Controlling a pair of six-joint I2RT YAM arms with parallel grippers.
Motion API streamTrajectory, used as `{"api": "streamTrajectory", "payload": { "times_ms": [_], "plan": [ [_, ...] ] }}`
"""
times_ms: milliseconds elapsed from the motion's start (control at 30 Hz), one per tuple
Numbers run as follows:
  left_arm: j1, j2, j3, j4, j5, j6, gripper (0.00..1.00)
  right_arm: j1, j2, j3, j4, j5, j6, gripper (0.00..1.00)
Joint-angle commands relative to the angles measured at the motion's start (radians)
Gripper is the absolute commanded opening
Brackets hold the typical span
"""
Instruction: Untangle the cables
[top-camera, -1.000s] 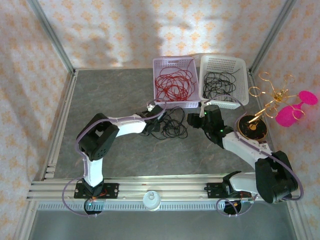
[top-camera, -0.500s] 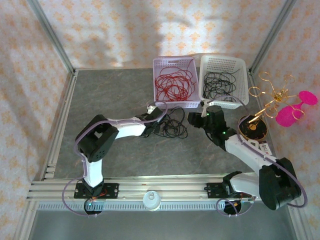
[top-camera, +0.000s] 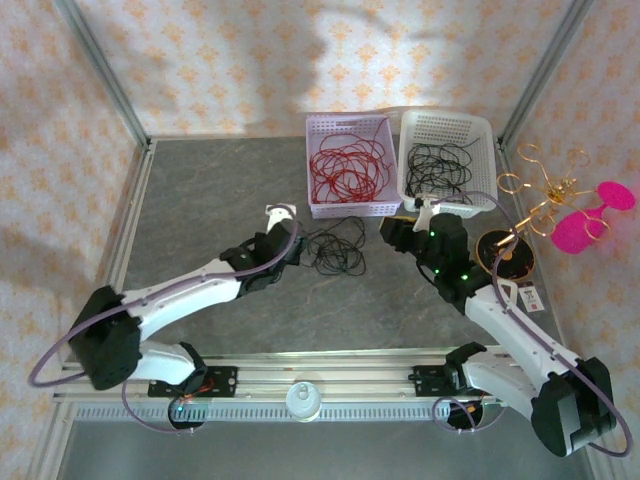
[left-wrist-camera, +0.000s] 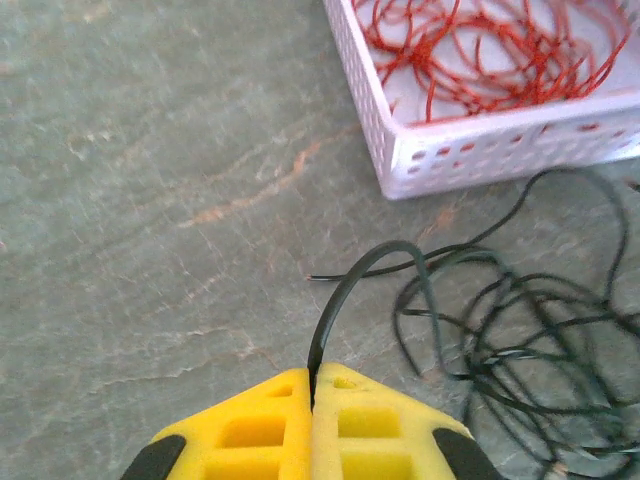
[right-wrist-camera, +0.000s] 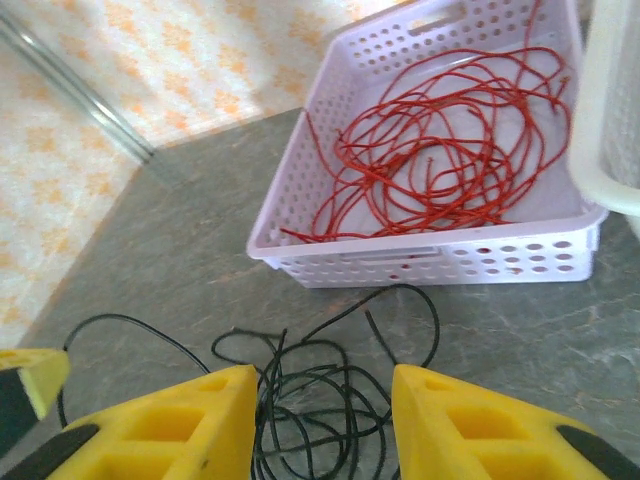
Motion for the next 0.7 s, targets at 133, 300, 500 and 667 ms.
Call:
{"api": "streamTrajectory", "payload": {
  "times_ms": [133,300,500,667],
  "plan": [
    [-0.043,-0.215,0.085,-0.112,0.088,0.145,0.0,0.079,0.029,0.028,0.164,-0.099,-0.113,0.44],
    [-0.047,-0.286,0.132,-0.101,0.191,0.233,0.0,0.179,0.102,0.018,0.367,-0.218,-0.321,0.5],
    [-0.057,-0.286,0.185,-0.102,0.237,0.245,0.0,0.255,0.261,0.059,0.606,-0.253,-0.301,0.54],
    [-0.07,-0.307,0.192,-0.059,0.278,0.246,0.0,0.334,0.376,0.127,0.702,-0.238,-0.279,0.54]
  ]
}}
